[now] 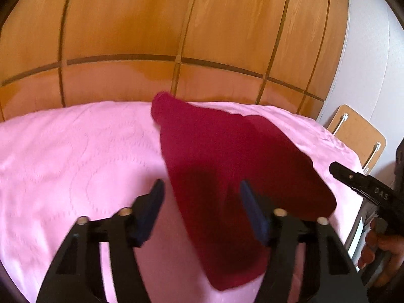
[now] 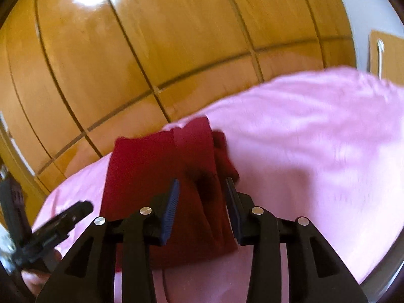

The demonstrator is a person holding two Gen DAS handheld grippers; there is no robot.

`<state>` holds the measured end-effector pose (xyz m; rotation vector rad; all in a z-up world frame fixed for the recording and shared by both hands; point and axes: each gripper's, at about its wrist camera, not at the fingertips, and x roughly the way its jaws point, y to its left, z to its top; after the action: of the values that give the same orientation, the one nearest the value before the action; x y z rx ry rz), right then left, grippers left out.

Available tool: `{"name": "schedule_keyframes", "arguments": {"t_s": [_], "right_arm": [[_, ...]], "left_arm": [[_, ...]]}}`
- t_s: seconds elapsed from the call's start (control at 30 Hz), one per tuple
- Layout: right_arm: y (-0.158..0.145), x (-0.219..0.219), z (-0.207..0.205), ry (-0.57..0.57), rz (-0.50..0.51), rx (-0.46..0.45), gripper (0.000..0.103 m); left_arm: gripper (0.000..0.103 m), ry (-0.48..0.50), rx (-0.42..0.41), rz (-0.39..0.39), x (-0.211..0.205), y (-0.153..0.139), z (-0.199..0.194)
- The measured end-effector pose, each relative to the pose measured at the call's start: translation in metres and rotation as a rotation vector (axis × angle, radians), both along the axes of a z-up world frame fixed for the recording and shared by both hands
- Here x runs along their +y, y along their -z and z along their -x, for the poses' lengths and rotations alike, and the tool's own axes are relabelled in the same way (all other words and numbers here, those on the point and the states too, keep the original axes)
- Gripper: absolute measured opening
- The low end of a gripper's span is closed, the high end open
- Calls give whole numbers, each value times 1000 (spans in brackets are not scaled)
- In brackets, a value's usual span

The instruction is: Fold small clothes

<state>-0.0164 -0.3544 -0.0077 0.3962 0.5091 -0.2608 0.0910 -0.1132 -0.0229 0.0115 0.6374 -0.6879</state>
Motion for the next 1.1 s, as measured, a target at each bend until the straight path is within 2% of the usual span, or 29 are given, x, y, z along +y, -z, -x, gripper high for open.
{"name": "schedule_keyframes", "arguments": {"t_s": [0.2,0.33,0.47,0.6,0.67,0.83,1.1], "right_arm": [[-22,12,-58,-115,82,31,36],[-20,26,-97,-204,162,86,36],[4,12,-123,-165,186,169,36],[36,-14,-135,-104,96,227,36],[48,-21,-138,-101,69,222,36],[60,-23,-149,-87,103,197,36],[61,-21,-141,-81,118,160,36]], "left_arm": [[56,0,21,-64,-50,-9,-32],[75,-65,-11,-137,-69,3,-44],[79,-100,-30,-204,-74,19,-51],[84,-107,-62,-227,-74,33,-49],[84,-108,-74,-228,-74,36,-48],[85,-119,-59,-224,-73,41,-54],[86,-115,-53,-213,-71,42,-55]]}}
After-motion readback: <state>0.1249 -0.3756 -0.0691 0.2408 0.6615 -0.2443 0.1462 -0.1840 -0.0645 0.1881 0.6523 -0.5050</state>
